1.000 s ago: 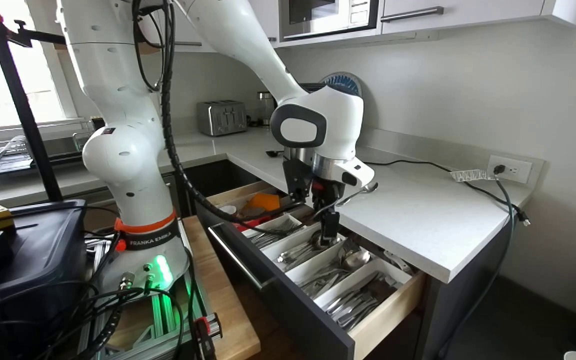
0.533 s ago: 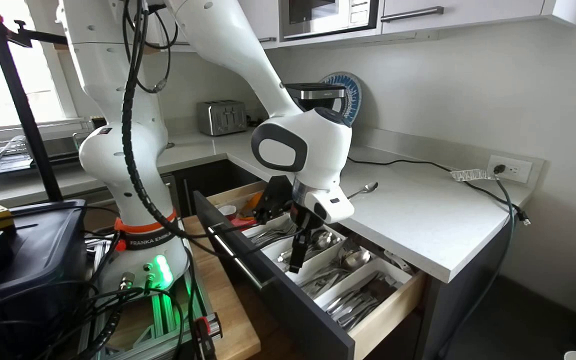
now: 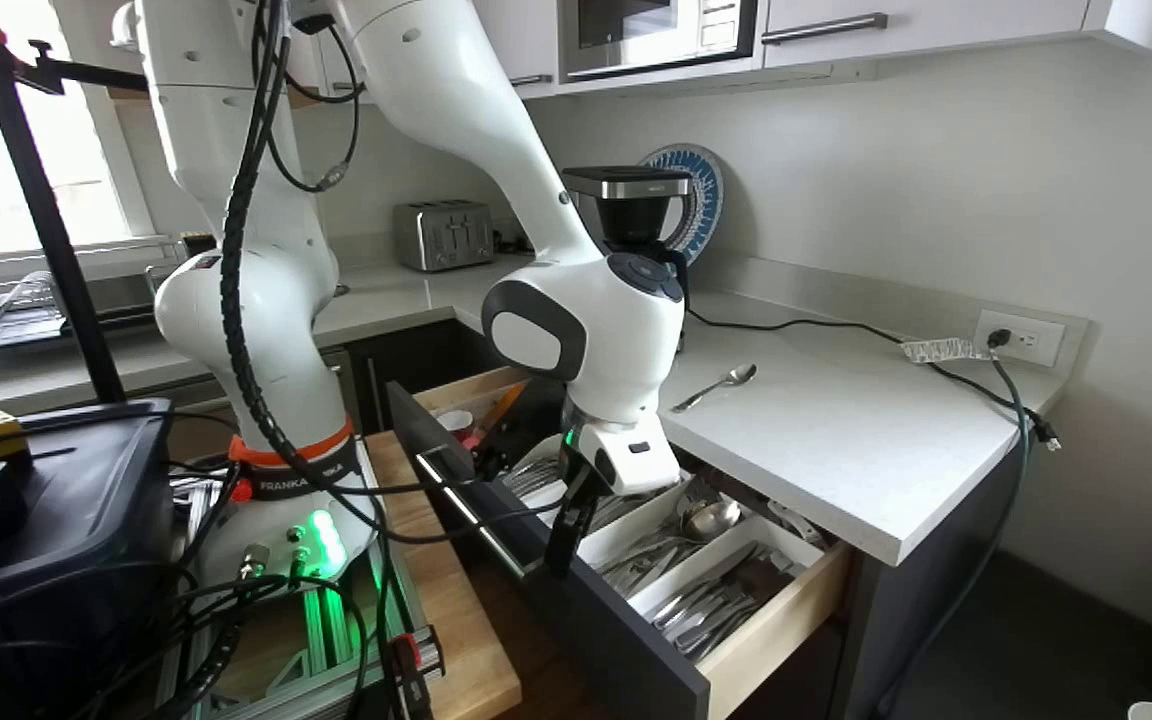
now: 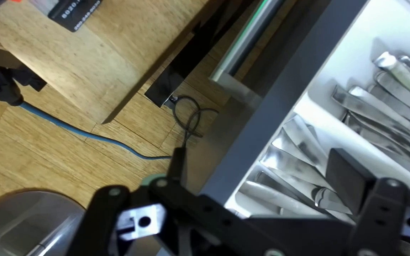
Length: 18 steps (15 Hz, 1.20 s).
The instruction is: Remove one spoon from the open drawer and close the drawer
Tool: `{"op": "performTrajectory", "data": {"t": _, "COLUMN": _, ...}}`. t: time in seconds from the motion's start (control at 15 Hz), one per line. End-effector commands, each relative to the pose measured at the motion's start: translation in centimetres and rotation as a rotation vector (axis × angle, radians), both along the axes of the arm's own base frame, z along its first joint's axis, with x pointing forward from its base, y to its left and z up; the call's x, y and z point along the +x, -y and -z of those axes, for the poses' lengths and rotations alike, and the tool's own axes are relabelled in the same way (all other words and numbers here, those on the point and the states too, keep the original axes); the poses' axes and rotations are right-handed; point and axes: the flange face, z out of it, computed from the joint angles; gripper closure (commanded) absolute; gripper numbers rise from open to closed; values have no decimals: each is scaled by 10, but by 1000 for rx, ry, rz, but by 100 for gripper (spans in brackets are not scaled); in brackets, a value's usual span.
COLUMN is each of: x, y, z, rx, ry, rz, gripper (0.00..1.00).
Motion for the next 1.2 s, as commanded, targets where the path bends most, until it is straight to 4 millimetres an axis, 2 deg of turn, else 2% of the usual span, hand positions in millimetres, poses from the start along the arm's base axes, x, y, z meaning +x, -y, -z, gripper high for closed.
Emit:
{"op": "performTrajectory", "data": {"t": 0.0, "x": 0, "y": -3, "z": 7, "rx": 6, "ry": 44, "rz": 35, "gripper": 0}}
{"op": "performTrajectory", "data": {"t": 0.4, "x": 8, "y": -10, "z": 14, "rx": 11, "ry": 128, "rz": 36, "gripper": 0}}
{"op": "performTrajectory", "data": {"t": 1.13, "x": 27, "y": -16, "z": 5, "rx": -7, "ry": 396, "rz": -32, "gripper": 0}}
